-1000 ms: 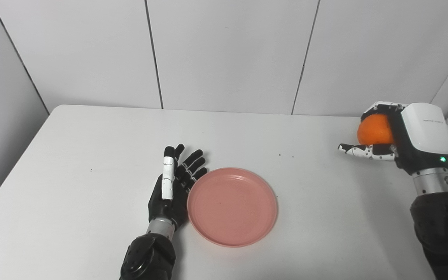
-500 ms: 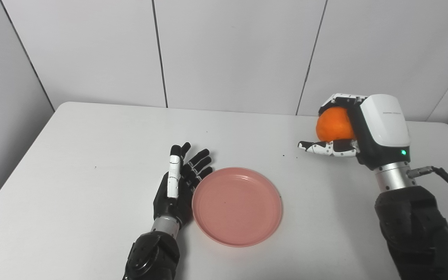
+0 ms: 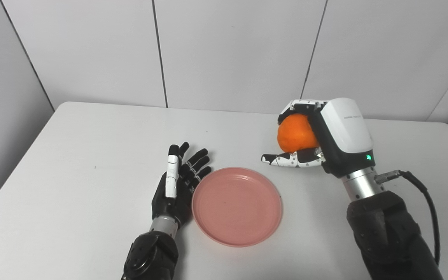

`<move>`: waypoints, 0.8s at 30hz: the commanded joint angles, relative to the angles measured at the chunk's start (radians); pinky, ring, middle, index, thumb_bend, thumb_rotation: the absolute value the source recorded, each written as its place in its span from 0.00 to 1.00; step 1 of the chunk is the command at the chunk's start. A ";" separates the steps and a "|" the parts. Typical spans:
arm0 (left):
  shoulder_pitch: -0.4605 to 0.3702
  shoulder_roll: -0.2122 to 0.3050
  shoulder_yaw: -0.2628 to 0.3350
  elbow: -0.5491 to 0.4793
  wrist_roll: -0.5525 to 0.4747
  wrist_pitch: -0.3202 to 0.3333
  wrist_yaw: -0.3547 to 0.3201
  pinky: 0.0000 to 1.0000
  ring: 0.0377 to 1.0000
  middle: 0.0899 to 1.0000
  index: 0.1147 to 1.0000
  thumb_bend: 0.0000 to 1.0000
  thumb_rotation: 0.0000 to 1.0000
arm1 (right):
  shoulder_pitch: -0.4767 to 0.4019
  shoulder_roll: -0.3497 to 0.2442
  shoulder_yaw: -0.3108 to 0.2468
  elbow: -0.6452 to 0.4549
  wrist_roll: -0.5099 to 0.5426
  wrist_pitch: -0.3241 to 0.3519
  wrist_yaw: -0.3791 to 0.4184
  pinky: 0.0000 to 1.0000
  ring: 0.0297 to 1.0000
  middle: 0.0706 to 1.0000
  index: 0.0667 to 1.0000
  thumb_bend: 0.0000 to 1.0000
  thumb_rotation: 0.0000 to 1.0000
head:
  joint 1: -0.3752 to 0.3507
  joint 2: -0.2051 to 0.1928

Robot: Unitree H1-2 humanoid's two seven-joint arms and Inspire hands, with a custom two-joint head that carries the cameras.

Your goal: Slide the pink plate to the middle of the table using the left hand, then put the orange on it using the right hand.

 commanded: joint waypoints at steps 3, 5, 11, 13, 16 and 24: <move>0.007 -0.013 0.000 0.007 0.001 0.023 0.008 0.83 0.83 0.76 0.94 0.81 0.80 | 0.005 0.024 0.009 -0.028 -0.013 -0.060 -0.022 0.11 0.14 0.19 0.22 0.68 0.22 | 0.000 -0.001; 0.007 -0.012 0.000 0.007 0.002 0.024 0.010 0.83 0.83 0.75 0.93 0.81 0.79 | 0.017 0.033 0.018 -0.021 -0.017 -0.073 -0.026 0.11 0.14 0.19 0.22 0.68 0.21 | -0.001 0.001; 0.008 -0.015 -0.001 0.006 0.004 0.026 0.011 0.83 0.82 0.75 0.93 0.82 0.79 | 0.035 0.045 0.044 -0.008 -0.028 -0.110 -0.017 0.10 0.13 0.20 0.21 0.68 0.20 | -0.003 0.005; 0.008 -0.017 -0.002 0.008 0.005 0.027 0.012 0.82 0.82 0.75 0.93 0.83 0.79 | 0.039 0.048 0.060 -0.003 -0.030 -0.114 -0.006 0.10 0.14 0.20 0.21 0.68 0.20 | -0.003 0.005; 0.008 -0.016 -0.005 0.012 0.004 0.022 0.007 0.81 0.82 0.75 0.93 0.83 0.79 | 0.046 0.057 0.071 0.001 -0.024 -0.112 0.003 0.11 0.14 0.20 0.21 0.67 0.21 | -0.001 0.006; 0.009 -0.018 -0.003 0.014 0.002 0.020 0.008 0.81 0.82 0.75 0.94 0.82 0.80 | 0.062 0.076 0.095 0.047 -0.025 -0.128 0.016 0.10 0.14 0.19 0.20 0.70 0.16 | 0.001 0.006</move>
